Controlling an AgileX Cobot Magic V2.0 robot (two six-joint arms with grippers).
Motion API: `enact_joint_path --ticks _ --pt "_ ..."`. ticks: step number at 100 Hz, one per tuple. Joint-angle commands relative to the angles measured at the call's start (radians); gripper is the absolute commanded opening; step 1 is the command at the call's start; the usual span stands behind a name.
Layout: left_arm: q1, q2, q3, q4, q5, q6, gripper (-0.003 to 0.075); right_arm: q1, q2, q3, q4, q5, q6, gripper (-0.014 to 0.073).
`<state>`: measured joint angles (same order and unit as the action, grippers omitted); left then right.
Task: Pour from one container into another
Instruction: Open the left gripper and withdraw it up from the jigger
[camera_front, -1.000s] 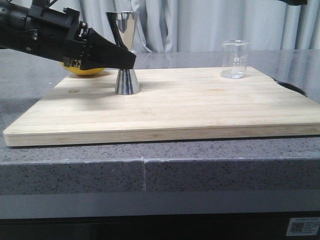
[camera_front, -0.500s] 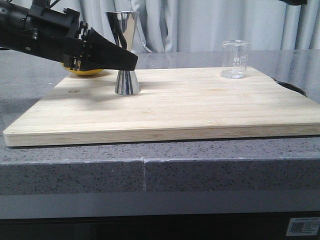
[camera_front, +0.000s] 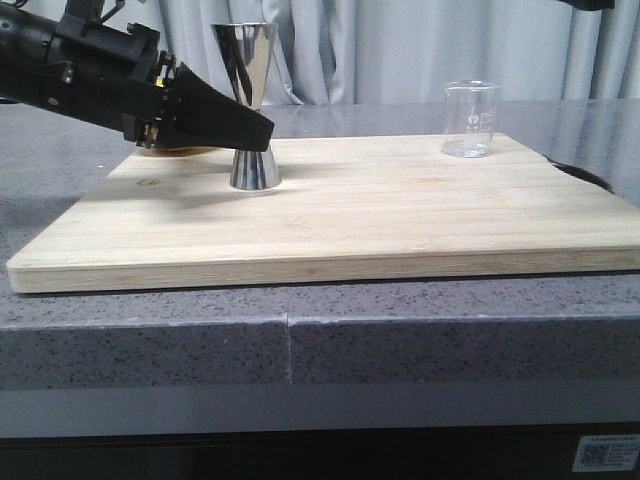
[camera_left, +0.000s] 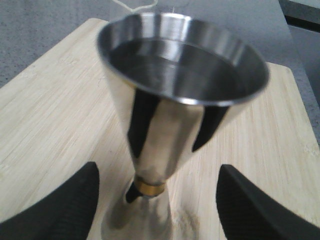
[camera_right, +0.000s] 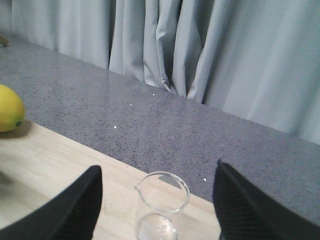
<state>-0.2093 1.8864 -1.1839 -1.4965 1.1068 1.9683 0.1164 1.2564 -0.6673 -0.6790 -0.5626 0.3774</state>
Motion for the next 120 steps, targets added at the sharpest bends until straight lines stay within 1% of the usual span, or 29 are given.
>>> enact_joint_path --ticks 1,13,28,37,78,87,106,120 --pt "0.006 -0.049 -0.023 -0.054 0.049 -0.017 0.0468 -0.004 -0.032 -0.021 0.017 -0.070 -0.001 0.0428" --pt "0.037 -0.051 -0.023 -0.049 0.062 -0.028 0.0468 -0.004 -0.032 -0.021 0.017 -0.070 -0.001 0.0428" --pt "0.086 -0.062 -0.023 -0.049 0.142 -0.033 0.0468 -0.004 -0.032 -0.021 0.023 -0.070 -0.001 0.0428" --pt "0.106 -0.075 -0.023 -0.047 0.163 -0.054 0.0468 -0.004 -0.032 -0.021 0.027 -0.070 -0.001 0.0428" --pt "0.120 -0.171 -0.023 0.006 0.152 -0.079 0.0467 -0.004 -0.032 -0.021 0.031 -0.070 -0.001 0.0428" --pt "0.146 -0.199 -0.023 0.017 0.150 -0.096 0.0467 -0.004 -0.032 -0.021 0.031 -0.070 -0.001 0.0428" --pt "0.234 -0.267 -0.023 0.029 0.142 -0.136 0.0467 -0.004 -0.032 -0.021 0.048 -0.068 -0.001 0.0428" --pt "0.293 -0.340 -0.023 0.029 0.060 -0.181 0.0467 -0.004 -0.032 -0.025 0.111 -0.063 -0.001 0.0428"
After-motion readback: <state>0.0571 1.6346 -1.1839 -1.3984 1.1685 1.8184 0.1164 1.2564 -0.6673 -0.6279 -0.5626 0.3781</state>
